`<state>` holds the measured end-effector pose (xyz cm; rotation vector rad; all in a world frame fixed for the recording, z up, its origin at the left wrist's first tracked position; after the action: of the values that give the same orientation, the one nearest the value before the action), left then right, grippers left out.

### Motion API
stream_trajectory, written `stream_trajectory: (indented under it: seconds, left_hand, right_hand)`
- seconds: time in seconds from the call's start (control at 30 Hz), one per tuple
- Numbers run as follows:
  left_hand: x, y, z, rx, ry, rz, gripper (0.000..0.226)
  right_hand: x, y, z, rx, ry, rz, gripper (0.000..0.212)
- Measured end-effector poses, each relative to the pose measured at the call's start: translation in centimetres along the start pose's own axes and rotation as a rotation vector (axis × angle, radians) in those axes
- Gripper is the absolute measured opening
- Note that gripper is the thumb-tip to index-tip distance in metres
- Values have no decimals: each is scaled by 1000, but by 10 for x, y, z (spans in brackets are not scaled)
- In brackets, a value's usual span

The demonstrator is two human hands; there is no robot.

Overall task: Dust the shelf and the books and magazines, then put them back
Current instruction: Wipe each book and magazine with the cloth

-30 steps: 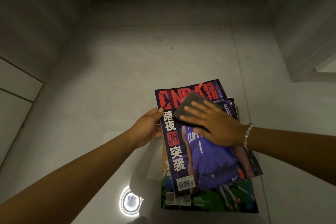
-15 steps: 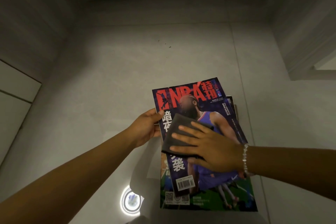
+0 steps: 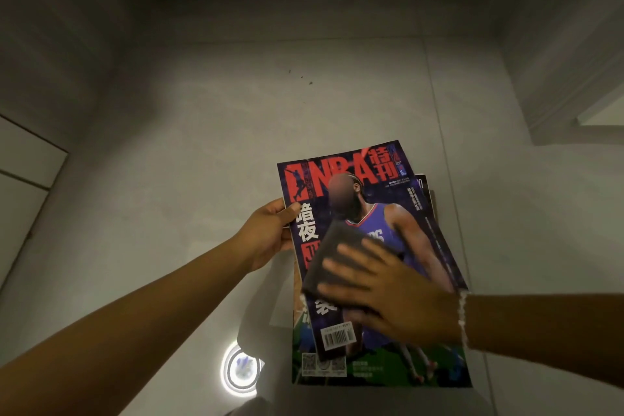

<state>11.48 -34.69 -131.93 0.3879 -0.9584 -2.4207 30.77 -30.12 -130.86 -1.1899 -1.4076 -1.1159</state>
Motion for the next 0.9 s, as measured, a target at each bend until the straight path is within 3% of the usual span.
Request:
stream_trajectory:
  seconds: [0.13,0.2,0.37,0.47,0.7,0.77,0.9]
  left_hand:
    - [0,0,0,-6,-29,35,23]
    - [0,1,0,-7,-35,28,22]
    - [0,2,1,-25,-50,32,21]
    - [0,2,0,-13,-48,35,24]
    - [0,3,1,-14,-85,52,29]
    - [0,3,2,-24,-105,64,29]
    - [-1,4,3,-35,-109,89,27]
  right_hand:
    - [-5,7,-15,214,28,-52,49]
    - [-1,7,5,230,56,-67,49]
    - [8,11,93,-173,21,-41,50]
    - [7,19,95,-306,-21,-6,51]
    - [2,82,12,118,-13,-89,51]
    - [1,85,20,128,-14,-99,51]
    - [3,66,70,-70,-55,-74,50]
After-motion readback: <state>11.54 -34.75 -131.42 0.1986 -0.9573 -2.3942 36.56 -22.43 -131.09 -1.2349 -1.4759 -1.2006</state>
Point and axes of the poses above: each hand's wrist, its own y-axis away from the middle knuckle, its own x-axis out of the back of the hand, z = x × y, the point moved 5 cm from there along -y, towards the middle knuckle, and after that the axes turned 4 degrees about x, right-handed, at the moved point
